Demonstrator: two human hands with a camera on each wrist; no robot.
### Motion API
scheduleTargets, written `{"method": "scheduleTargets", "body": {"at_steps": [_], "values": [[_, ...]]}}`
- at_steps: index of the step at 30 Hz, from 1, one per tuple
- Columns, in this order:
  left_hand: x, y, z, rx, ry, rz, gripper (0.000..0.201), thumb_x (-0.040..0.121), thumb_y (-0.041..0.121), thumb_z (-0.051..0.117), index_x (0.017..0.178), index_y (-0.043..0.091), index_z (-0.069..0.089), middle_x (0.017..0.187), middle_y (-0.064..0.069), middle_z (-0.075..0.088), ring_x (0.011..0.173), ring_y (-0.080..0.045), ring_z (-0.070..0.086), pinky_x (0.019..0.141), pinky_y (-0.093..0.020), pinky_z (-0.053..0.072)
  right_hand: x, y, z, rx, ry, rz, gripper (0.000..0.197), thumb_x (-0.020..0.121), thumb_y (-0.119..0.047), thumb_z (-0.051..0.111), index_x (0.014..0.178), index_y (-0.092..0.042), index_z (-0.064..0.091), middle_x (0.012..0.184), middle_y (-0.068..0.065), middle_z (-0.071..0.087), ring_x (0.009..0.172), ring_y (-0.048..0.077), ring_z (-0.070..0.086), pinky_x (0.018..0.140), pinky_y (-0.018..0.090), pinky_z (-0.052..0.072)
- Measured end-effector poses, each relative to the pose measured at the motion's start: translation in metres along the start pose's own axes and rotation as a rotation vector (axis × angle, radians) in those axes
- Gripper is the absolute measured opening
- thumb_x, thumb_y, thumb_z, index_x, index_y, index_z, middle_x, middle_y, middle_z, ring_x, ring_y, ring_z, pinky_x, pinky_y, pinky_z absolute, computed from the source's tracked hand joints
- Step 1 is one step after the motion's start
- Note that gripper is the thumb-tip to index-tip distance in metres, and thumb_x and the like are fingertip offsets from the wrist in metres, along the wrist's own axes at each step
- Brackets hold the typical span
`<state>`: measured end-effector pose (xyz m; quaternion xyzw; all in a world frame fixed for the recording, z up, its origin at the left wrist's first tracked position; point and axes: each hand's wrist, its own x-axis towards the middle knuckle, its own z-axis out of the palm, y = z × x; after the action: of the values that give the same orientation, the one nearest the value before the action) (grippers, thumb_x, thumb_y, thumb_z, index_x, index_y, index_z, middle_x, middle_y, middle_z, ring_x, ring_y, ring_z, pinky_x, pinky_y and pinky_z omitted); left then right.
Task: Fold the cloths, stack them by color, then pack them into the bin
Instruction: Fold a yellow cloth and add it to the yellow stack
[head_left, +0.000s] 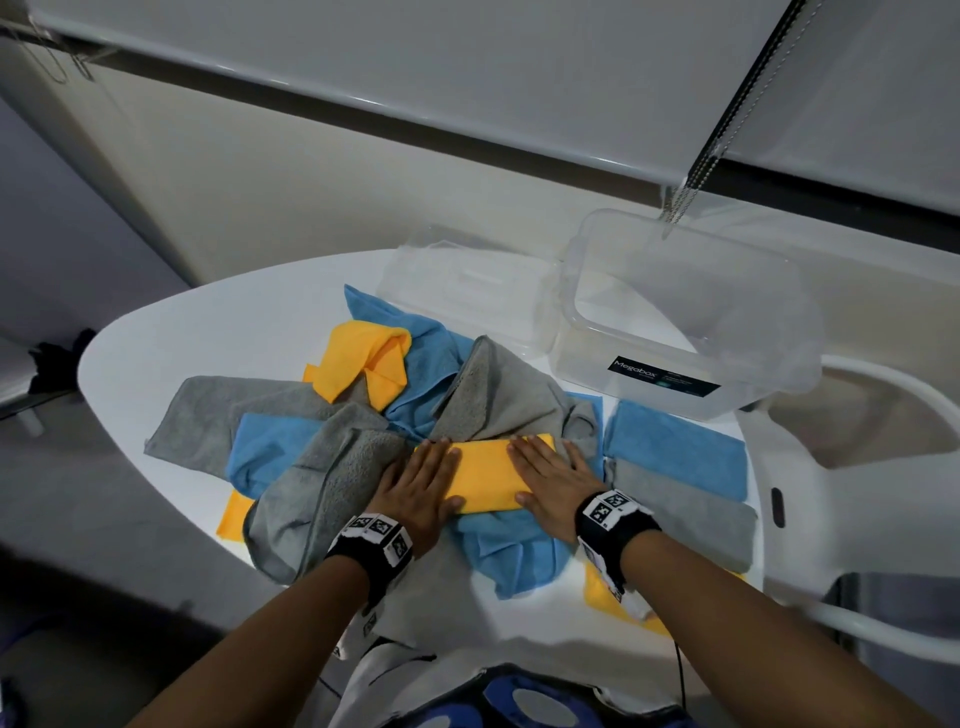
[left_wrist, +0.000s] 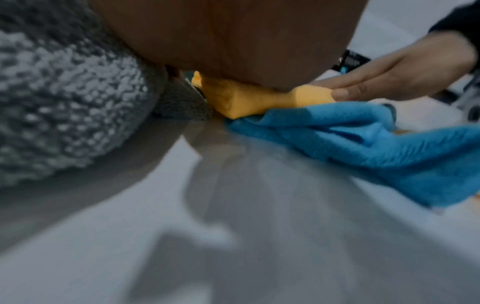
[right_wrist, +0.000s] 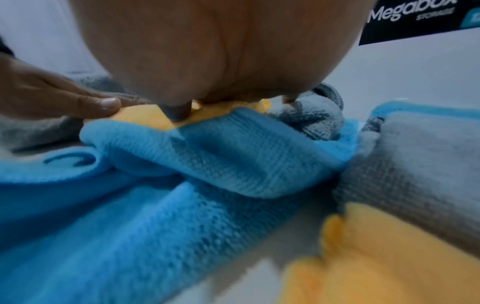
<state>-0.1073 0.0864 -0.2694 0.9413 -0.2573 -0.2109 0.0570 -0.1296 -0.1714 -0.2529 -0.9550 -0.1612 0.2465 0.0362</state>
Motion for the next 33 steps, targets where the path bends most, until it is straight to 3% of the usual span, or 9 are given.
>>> {"method": "scheduleTargets", "body": {"at_steps": [3,5,10,14,17,19,25,30,33], "values": [[-0.001,0.000,-0.014,-0.202,0.122,-0.157,0.074,0.089,0.061,0.011,0.147,0.020,0.030,0.150,-0.013,0.027,0.132,-0.036,0.032,0.105,-0.050,0.035,0.000,-0.004,-0.011,0.140,0.126,0.052,0.081,0.084,-0.058,-0.005,0.154,-0.025,0.020,0.161,-0.007,0.017,0.147,0.015,0.013,0.116,0.046,0.013],[0.000,0.001,-0.020,-0.349,0.165,-0.281,0.068,0.092,0.057,0.023,0.140,0.010,0.038,0.134,-0.019,0.042,0.115,-0.038,0.047,0.096,-0.047,0.043,0.002,-0.003,-0.015,0.230,0.222,0.107,0.070,0.090,-0.053,0.006,0.147,-0.026,0.036,0.151,-0.004,0.034,0.139,0.020,0.027,0.110,0.043,0.026],[0.013,0.005,-0.028,-0.565,-0.086,-0.524,0.074,0.090,0.056,0.052,0.141,0.007,0.028,0.135,-0.020,0.049,0.118,-0.039,0.053,0.092,-0.042,0.045,0.010,0.009,-0.011,0.273,0.146,0.167,0.056,0.094,-0.040,0.046,0.146,-0.023,0.033,0.147,0.002,0.038,0.132,0.030,0.034,0.108,0.043,0.034],[0.020,0.002,-0.030,-0.705,-0.035,-0.575,0.074,0.084,0.049,0.066,0.136,0.005,0.038,0.130,-0.016,0.053,0.117,-0.036,0.052,0.089,-0.039,0.044,0.006,0.012,-0.017,0.360,0.126,0.191,0.062,0.093,-0.040,0.055,0.148,-0.025,0.031,0.148,0.005,0.036,0.131,0.031,0.037,0.108,0.040,0.034],[0.018,0.004,-0.037,-0.742,0.060,-0.489,0.047,0.081,0.050,0.069,0.105,0.012,0.059,0.098,-0.009,0.064,0.098,-0.032,0.061,0.077,-0.037,0.049,0.000,0.017,-0.021,0.491,0.136,0.222,0.069,0.090,-0.038,0.063,0.149,-0.024,0.030,0.149,0.007,0.034,0.134,0.030,0.036,0.110,0.039,0.033],[0.013,0.013,-0.049,-0.817,0.133,-0.416,0.031,0.082,0.042,0.071,0.089,0.014,0.058,0.079,-0.001,0.057,0.085,-0.028,0.060,0.066,-0.032,0.043,-0.004,0.021,-0.020,0.556,0.146,0.261,0.076,0.088,-0.039,0.067,0.151,-0.023,0.027,0.152,0.008,0.032,0.137,0.029,0.034,0.112,0.039,0.032],[0.006,0.045,-0.090,-1.016,0.209,-0.130,0.037,0.070,0.038,0.057,0.102,0.022,0.047,0.083,0.005,0.055,0.078,-0.016,0.053,0.063,-0.025,0.039,-0.024,0.027,-0.023,0.740,0.204,0.278,0.079,0.080,-0.035,0.077,0.147,-0.028,0.034,0.147,0.004,0.040,0.131,0.024,0.043,0.108,0.038,0.037],[0.015,0.078,-0.122,-1.085,0.132,0.142,0.053,0.066,0.035,0.070,0.112,0.039,0.046,0.099,-0.002,0.061,0.090,-0.018,0.060,0.073,-0.037,0.053,-0.050,0.035,-0.032,1.163,0.322,0.250,0.087,0.069,-0.016,0.085,0.139,-0.042,0.041,0.138,-0.006,0.050,0.126,0.018,0.049,0.104,0.037,0.044],[0.016,0.105,-0.146,-1.169,0.037,0.239,0.057,0.069,0.024,0.070,0.118,0.038,0.046,0.088,0.008,0.062,0.082,-0.006,0.060,0.071,-0.026,0.052,-0.075,0.043,-0.036,1.395,0.331,0.240,0.075,0.065,-0.008,0.085,0.122,-0.045,0.053,0.125,-0.001,0.059,0.119,0.025,0.055,0.097,0.040,0.049]]}}
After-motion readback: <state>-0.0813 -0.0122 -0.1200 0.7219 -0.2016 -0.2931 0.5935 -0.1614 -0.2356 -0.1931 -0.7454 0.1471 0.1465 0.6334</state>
